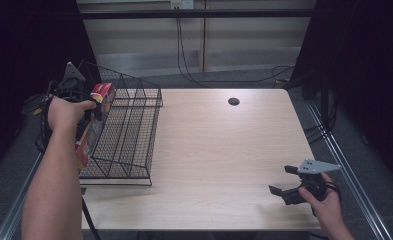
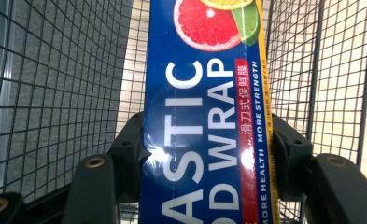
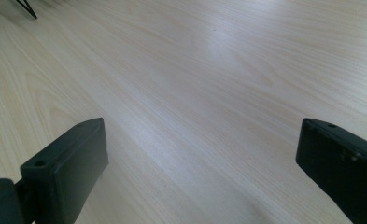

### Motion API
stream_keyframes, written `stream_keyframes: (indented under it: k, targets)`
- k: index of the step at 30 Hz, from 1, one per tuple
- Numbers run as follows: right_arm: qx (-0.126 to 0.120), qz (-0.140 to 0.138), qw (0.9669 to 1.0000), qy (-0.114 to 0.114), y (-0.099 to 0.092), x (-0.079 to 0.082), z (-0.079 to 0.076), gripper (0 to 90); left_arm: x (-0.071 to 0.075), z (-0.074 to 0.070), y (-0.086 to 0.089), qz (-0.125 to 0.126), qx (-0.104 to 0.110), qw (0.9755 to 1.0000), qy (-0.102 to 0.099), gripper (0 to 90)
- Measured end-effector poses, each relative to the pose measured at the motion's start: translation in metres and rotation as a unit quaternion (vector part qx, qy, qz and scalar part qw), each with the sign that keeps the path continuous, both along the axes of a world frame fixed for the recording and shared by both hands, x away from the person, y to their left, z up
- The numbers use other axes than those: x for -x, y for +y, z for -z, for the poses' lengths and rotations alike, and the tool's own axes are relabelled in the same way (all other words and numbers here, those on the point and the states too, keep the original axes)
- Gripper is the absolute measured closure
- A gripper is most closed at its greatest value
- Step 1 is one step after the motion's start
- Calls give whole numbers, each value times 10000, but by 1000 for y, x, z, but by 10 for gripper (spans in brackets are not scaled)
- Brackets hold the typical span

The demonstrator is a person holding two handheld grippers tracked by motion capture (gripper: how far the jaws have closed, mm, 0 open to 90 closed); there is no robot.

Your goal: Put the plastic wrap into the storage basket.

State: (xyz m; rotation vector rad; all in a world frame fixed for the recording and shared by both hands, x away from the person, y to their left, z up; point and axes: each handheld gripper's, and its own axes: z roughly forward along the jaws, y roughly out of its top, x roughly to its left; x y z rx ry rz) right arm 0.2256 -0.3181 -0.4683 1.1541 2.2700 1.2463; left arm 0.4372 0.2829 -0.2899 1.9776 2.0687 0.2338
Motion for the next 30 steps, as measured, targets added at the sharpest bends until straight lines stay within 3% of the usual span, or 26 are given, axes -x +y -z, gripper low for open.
stream_keyframes:
  k: [7,9,16,26,30]
  targets:
    - [-4,-2,10000,-9,-1,0,0,21,2,-1,5,-3,15,9999,-105,402]
    - [-2,-3,10000,-13,-1,0,0,20,3,-5,5,-93,125,9994,-304,396]
    - [-17,7,10000,-29,1,0,-1,20,7,-19,3,7,137,9991,-394,386]
    - [-30,26,10000,-49,-1,1,-2,20,8,-24,-11,330,247,9980,-485,328]
    - [-16,26,10000,-46,-1,1,-2,20,8,-24,-19,401,381,9966,-603,262]
